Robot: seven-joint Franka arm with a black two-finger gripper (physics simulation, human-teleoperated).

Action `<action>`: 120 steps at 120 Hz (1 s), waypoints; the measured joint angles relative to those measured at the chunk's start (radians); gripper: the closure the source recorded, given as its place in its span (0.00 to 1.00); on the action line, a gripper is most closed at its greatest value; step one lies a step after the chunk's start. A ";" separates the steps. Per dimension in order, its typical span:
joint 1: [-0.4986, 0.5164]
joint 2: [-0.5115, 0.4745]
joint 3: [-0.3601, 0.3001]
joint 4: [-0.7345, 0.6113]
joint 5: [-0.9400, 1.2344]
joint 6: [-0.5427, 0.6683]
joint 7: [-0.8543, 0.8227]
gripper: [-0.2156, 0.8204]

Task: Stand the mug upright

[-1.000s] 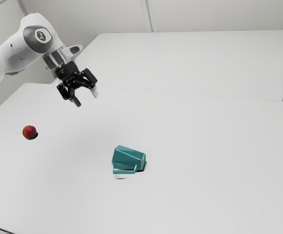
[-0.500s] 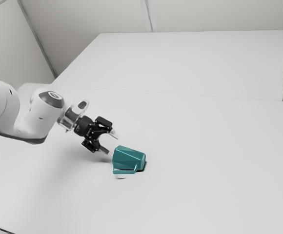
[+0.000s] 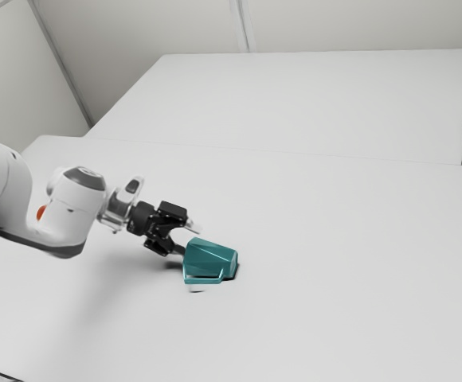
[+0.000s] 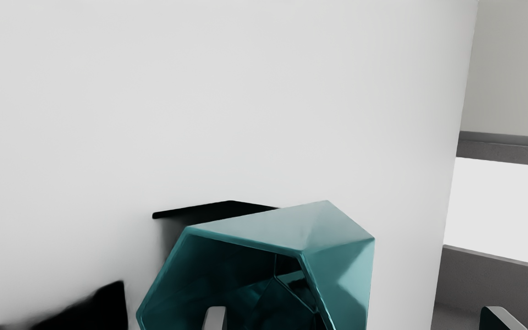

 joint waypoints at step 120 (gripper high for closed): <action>-0.009 -0.084 -0.123 0.202 0.229 0.058 0.060 0.93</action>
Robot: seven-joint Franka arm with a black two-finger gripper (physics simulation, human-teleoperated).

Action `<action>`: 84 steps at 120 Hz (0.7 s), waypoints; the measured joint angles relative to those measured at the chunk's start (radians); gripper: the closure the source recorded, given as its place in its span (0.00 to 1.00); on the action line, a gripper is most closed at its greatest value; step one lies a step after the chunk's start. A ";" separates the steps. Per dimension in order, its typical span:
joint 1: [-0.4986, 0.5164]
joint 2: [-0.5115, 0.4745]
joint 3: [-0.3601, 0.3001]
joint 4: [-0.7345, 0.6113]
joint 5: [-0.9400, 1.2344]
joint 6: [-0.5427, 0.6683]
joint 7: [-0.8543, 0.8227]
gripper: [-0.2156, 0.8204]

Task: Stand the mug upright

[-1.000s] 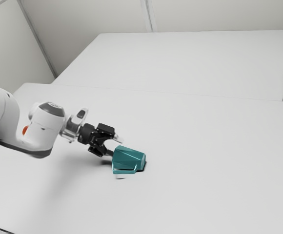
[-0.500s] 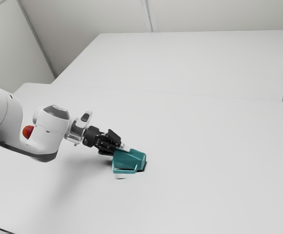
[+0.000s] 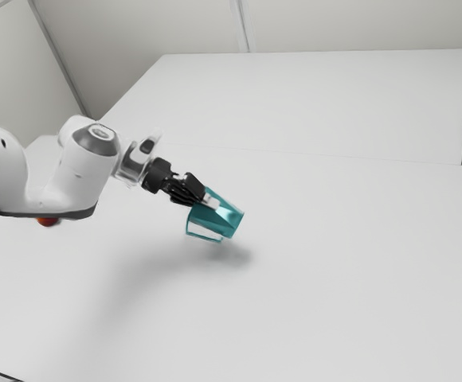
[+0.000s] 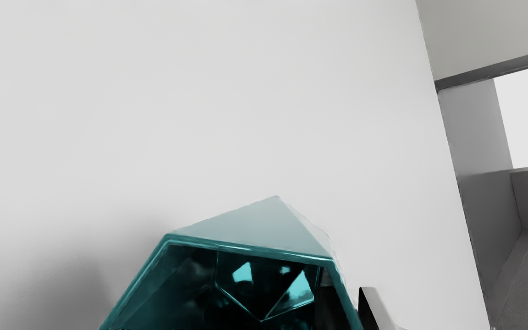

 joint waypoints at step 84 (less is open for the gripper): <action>0.006 0.263 -0.048 0.247 0.934 0.268 -0.343 0.93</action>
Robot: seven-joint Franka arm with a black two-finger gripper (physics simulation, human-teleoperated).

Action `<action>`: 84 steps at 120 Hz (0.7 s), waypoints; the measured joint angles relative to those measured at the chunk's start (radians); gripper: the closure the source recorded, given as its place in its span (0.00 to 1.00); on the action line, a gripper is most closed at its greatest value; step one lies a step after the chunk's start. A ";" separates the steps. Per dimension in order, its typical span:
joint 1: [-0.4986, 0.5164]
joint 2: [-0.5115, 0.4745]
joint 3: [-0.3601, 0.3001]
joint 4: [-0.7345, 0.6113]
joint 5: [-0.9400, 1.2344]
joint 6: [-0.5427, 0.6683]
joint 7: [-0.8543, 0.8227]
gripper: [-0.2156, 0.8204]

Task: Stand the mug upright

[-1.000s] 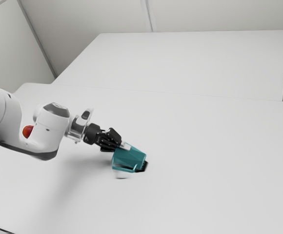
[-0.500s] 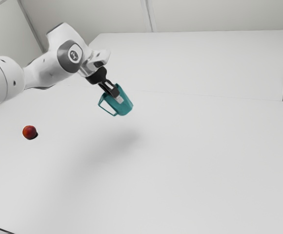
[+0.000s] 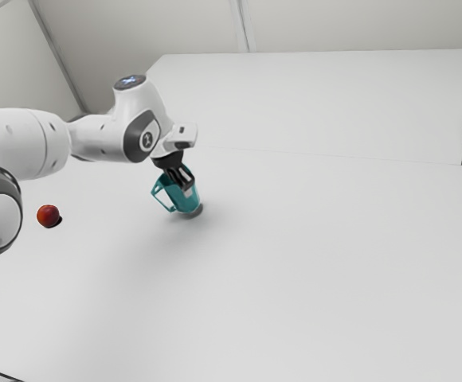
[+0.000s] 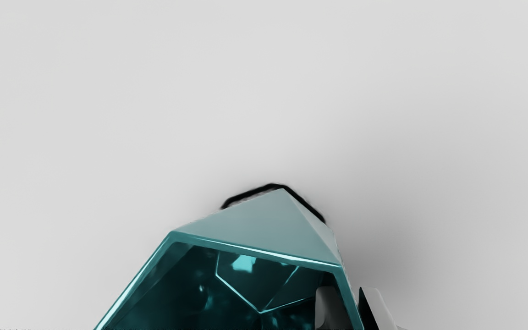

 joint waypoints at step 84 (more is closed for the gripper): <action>0.001 -0.131 -0.061 0.192 0.008 -0.180 -0.189 0.27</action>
